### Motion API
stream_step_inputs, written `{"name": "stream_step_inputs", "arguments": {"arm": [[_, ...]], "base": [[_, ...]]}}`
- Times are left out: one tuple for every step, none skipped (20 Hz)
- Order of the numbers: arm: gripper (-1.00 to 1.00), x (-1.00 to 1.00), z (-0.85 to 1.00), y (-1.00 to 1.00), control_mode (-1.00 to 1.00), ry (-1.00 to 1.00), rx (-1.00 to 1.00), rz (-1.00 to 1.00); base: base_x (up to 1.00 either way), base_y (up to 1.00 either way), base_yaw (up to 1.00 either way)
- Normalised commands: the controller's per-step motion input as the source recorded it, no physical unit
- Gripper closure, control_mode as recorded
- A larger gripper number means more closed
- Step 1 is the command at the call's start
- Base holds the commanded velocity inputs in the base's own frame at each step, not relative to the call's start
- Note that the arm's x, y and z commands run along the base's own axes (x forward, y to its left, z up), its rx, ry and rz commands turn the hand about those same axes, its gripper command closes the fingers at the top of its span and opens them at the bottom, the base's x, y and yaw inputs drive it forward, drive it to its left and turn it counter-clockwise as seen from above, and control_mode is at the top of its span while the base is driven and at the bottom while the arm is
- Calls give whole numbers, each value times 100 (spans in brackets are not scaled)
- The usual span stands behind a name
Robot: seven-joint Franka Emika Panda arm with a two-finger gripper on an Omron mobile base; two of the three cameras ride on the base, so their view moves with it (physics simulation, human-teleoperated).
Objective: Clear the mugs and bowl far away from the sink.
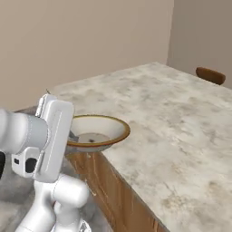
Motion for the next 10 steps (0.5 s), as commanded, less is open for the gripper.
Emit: {"name": "stream_step_inputs", "arguments": {"arm": [[100,0,0,0,100,0,0,0],[100,0,0,0,100,0,0,0],[100,0,0,0,100,0,0,0],[100,0,0,0,100,0,0,0],[100,0,0,0,100,0,0,0],[100,0,0,0,100,0,0,0],[100,0,0,0,100,0,0,0],[100,0,0,0,100,0,0,0],[100,0,0,0,100,0,0,0],[100,0,0,0,100,0,0,0]], "base": [[36,-8,-75],[33,-4,-72],[34,-5,-71],[34,-3,-68],[29,-8,-64],[29,-5,-62],[31,0,-61],[39,0,-57],[55,0,-47],[65,11,-32]]}}
